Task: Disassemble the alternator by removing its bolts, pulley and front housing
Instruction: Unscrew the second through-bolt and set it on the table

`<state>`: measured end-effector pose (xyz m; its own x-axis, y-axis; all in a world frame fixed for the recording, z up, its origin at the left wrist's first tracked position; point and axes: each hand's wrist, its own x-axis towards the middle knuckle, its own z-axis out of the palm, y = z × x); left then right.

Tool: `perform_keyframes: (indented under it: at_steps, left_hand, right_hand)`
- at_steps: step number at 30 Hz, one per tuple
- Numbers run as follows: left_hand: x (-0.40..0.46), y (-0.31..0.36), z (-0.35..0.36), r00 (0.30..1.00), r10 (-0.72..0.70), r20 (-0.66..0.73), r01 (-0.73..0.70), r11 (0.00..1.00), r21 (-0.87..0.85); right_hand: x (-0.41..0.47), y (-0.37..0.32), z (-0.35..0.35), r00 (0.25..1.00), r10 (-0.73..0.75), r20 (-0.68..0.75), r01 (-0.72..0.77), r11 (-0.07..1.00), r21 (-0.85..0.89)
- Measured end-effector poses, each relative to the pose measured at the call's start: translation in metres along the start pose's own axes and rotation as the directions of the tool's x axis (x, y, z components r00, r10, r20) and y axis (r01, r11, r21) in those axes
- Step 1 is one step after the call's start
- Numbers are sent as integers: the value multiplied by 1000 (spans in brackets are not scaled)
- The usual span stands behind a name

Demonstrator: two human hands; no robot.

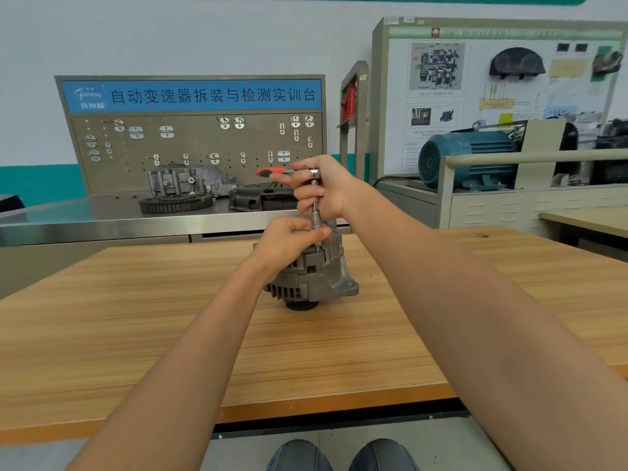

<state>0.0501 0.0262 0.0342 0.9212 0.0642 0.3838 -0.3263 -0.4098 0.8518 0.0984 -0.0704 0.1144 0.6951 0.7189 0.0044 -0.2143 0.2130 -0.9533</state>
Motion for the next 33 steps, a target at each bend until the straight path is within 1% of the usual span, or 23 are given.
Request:
perform_keyframes:
  at_steps: [2,3,4,5,6,7,8,9,10,11,14,17,19,20,21,24,26,30,33]
  left_hand:
    - [1,0,1,1000,1,-12,-1,1000,7]
    - [1,0,1,1000,1,-21,-1,1000,12]
    - [2,0,2,999,2,-32,-1,1000,16]
    - [2,0,3,999,0,-47,1,1000,18]
    - [3,-1,3,998,2,-64,-1,1000,18]
    - [3,-1,4,996,8,-84,-6,1000,20]
    - [3,-1,5,995,15,-101,-12,1000,23]
    - [2,-1,5,994,19,-110,-16,1000,23]
    - [2,-1,5,994,23,-110,-21,1000,18]
    - [1,-1,5,995,24,-102,-23,1000,9]
    - [0,2,3,999,-12,-53,12,1000,0]
    - [1,4,-1,999,-51,15,51,999,-14]
    - [1,4,-4,996,-69,56,70,997,-18]
    - [1,3,-6,995,-69,69,71,997,-23]
    - [1,3,-8,995,-63,75,65,997,-28]
    - [0,0,-9,998,-37,49,39,998,-40]
    - [-1,0,-8,999,-26,34,28,998,-51]
    - [1,-1,-5,1000,-15,19,16,998,-59]
    - [2,0,-2,1000,-27,-9,27,999,-46]
  right_hand:
    - [-1,2,3,997,-41,-60,42,999,5]
    - [0,4,6,987,-79,-137,80,997,-4]
    - [1,6,12,958,-131,-253,132,991,-14]
    - [4,10,17,895,-200,-398,205,978,-29]
    - [6,14,23,798,-278,-536,294,954,-56]
    - [8,18,26,681,-347,-645,384,919,-89]
    - [10,21,29,581,-394,-712,463,880,-109]
    - [12,23,30,532,-418,-736,512,852,-114]
    - [13,22,30,540,-419,-730,520,848,-101]
    - [14,20,29,589,-398,-703,486,870,-86]
    - [11,13,26,774,-281,-568,277,956,-95]
    - [8,9,21,913,-217,-344,189,975,-114]
    - [2,8,20,973,-163,-165,139,979,-149]
    - [1,8,21,985,-135,-107,114,977,-180]
    - [0,9,24,990,-115,-81,96,973,-211]
    - [1,14,33,989,-117,-93,85,953,-290]
    - [3,15,34,983,-140,-119,100,951,-294]
    - [6,14,30,952,-189,-239,151,974,-171]
    - [9,15,27,892,-254,-375,224,967,-123]
